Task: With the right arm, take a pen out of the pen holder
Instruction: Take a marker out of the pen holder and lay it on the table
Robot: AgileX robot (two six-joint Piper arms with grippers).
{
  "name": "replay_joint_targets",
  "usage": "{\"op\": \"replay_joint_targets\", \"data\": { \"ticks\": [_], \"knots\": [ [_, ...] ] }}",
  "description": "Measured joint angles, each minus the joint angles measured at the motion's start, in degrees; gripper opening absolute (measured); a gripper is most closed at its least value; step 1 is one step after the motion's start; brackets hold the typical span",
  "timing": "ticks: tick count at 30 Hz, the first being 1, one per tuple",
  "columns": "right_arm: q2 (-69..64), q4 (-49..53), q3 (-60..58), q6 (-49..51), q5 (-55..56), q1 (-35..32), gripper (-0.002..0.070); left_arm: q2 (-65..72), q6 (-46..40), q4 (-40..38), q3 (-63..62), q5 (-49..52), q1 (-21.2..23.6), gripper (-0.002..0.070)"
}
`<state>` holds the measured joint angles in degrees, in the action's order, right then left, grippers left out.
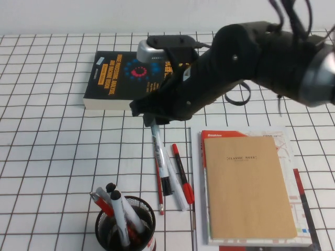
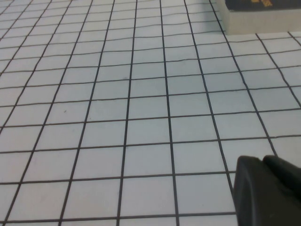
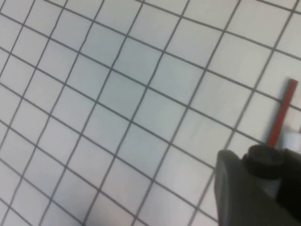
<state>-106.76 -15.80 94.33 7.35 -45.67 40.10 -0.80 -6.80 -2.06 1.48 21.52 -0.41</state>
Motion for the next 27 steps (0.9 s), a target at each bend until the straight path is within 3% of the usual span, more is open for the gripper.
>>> {"op": "replay_joint_targets", "data": {
  "ticks": [12, 27],
  "knots": [
    [-18.16, -10.25, 14.81, 0.10, -0.12, -2.86, 0.0133, 0.00, 0.00, 0.00, 0.00, 0.00, 0.00, -0.0004],
    [-24.81, -13.83, 15.70, 0.35, 2.39, -5.08, 0.0133, 0.00, 0.00, 0.00, 0.00, 0.00, 0.00, -0.0004]
  ]
}}
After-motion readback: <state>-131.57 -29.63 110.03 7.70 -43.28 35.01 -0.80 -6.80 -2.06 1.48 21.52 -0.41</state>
